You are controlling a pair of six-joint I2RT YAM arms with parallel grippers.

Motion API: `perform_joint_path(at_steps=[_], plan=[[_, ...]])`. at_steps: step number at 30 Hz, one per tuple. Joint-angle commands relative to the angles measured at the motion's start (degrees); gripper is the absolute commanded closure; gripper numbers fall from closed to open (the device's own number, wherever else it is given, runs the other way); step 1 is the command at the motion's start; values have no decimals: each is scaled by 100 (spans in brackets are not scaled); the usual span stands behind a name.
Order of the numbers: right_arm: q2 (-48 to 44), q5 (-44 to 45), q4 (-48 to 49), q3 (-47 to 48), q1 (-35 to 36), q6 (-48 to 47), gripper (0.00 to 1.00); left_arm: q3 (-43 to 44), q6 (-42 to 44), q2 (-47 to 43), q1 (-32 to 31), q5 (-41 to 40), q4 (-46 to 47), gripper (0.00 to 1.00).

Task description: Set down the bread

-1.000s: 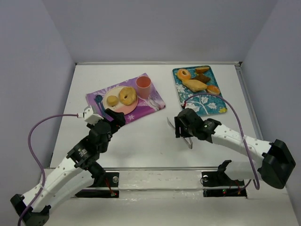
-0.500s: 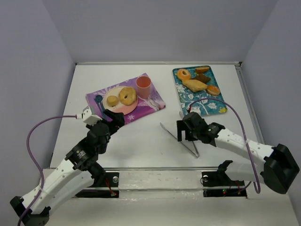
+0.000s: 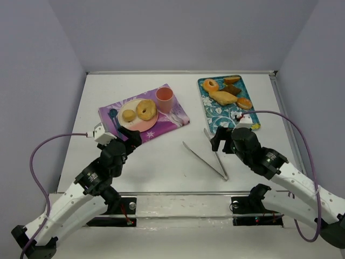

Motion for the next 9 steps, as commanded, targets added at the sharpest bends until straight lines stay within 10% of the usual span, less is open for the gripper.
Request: perform_joint_path(at_steps=[1, 9], plan=[[-391, 683, 93, 201, 2, 34, 0, 180, -125, -159, 11, -396, -169, 1], [-1077, 964, 277, -203, 2, -28, 0, 172, -143, -247, 3, -599, -222, 1]])
